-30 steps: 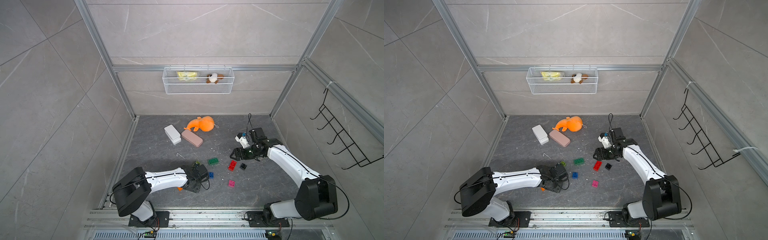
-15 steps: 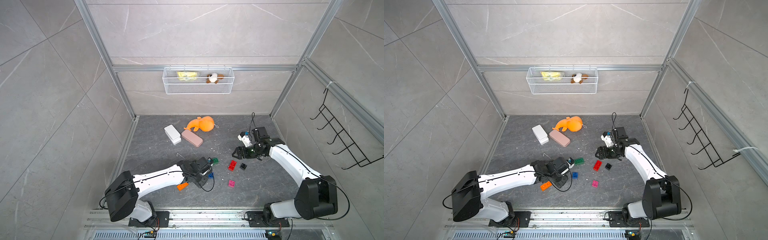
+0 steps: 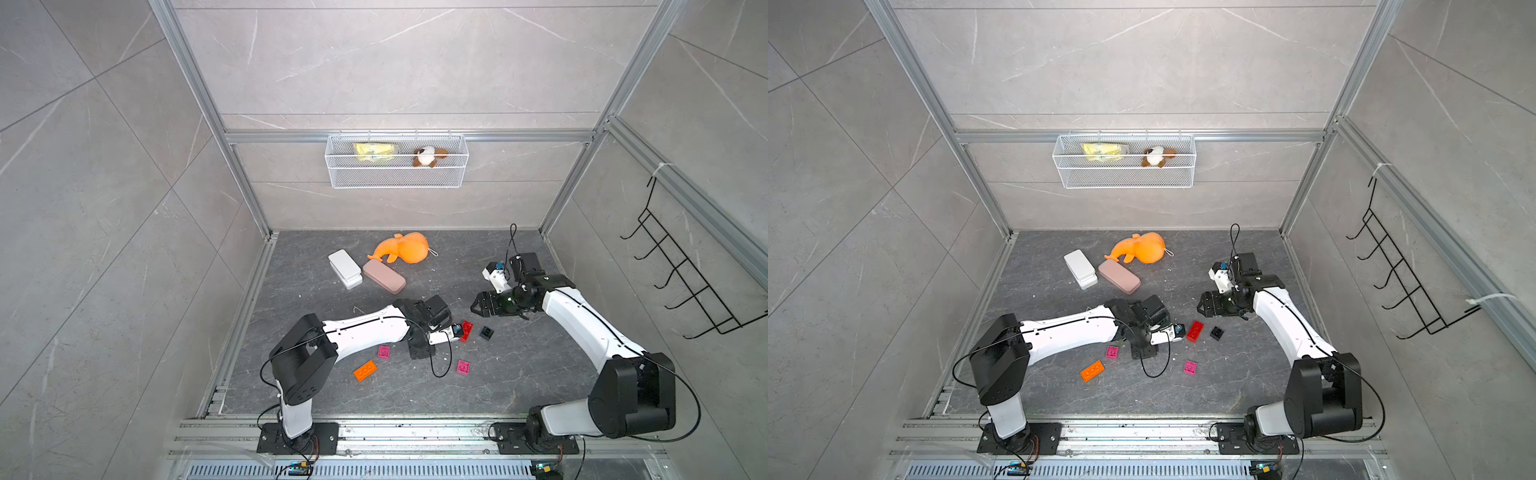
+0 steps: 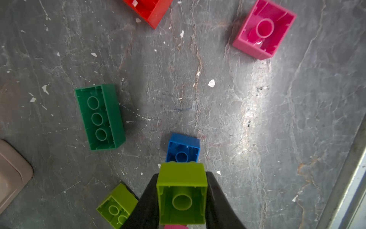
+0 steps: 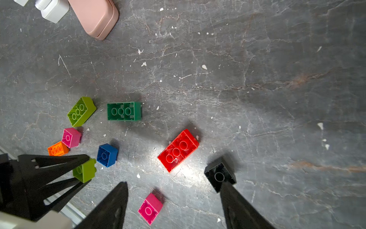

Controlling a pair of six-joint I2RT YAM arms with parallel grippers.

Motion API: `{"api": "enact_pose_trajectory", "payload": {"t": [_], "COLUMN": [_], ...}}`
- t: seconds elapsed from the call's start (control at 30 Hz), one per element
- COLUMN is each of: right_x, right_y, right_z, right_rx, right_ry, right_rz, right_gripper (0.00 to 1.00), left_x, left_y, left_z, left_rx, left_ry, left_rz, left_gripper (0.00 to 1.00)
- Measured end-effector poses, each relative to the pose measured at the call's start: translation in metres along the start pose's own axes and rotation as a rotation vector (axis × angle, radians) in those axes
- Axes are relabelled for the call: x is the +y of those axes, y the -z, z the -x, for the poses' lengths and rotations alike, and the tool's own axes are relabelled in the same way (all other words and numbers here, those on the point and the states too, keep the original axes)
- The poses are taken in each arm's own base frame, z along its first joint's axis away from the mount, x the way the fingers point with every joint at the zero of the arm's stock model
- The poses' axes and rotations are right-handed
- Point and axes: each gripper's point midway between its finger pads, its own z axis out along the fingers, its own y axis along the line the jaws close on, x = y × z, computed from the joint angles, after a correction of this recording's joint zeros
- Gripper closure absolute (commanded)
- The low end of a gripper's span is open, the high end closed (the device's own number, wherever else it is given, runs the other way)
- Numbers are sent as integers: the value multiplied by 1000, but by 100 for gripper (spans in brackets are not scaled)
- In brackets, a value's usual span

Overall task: Assemble a carrot with lego
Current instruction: Assemble the lego brick with the lego brick.

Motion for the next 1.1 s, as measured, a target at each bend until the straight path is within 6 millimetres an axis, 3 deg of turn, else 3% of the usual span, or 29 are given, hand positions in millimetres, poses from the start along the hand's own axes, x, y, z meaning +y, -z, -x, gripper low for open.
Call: {"api": "enact_pose_trajectory", "payload": {"t": [0.33, 1.1], "right_x": [-1, -2], "right_y": [0, 0], "right_z": [0, -3], "right_rx": [0, 13], "right_ry": [-2, -8], "right_rz": [-4, -7], "right_gripper": [23, 23], "left_x": [5, 4], "left_y": [-2, -8], "left_z": [5, 2], "left_rx": [28, 44], "left_ry": [-74, -63], "left_rz": [-43, -78], "left_gripper": [81, 79]}}
